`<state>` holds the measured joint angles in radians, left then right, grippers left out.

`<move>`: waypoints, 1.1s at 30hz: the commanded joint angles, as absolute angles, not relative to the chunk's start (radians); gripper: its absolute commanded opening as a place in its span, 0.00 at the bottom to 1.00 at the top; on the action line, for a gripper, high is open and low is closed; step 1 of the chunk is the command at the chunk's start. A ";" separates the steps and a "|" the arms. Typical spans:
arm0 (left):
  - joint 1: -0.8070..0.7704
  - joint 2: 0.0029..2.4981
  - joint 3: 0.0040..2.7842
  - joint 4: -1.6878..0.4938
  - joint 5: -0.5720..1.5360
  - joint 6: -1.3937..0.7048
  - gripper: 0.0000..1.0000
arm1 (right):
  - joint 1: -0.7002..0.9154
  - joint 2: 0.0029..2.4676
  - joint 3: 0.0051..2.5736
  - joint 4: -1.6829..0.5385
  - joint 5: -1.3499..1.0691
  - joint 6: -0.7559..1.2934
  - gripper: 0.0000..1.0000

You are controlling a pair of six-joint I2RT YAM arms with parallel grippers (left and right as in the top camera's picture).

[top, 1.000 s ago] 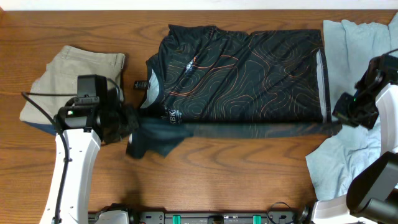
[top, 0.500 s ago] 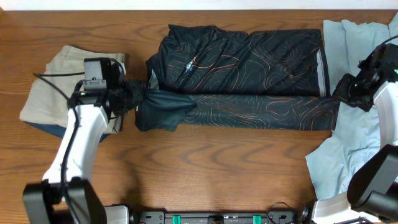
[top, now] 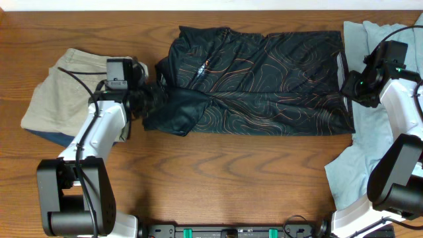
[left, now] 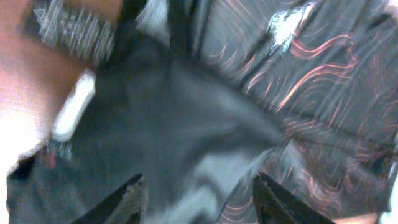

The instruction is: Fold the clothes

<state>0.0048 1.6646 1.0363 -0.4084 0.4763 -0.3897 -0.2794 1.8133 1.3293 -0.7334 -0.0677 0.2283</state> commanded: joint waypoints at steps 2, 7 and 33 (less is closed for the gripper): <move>0.007 1.669 1.037 -0.521 0.440 -0.329 0.57 | -0.281 1.826 1.327 -0.789 0.050 0.231 0.41; 0.007 1.669 1.036 -0.645 0.313 -0.326 0.58 | -0.281 1.826 1.303 -0.835 0.090 0.231 0.41; 0.007 1.853 1.018 -0.604 0.207 -0.345 0.24 | -0.283 1.826 1.022 -0.622 0.090 0.231 0.01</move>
<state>0.0055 1.8141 1.0325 -0.5655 0.2249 -0.3454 -0.2798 1.8194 1.0378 -0.6140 0.0803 0.2287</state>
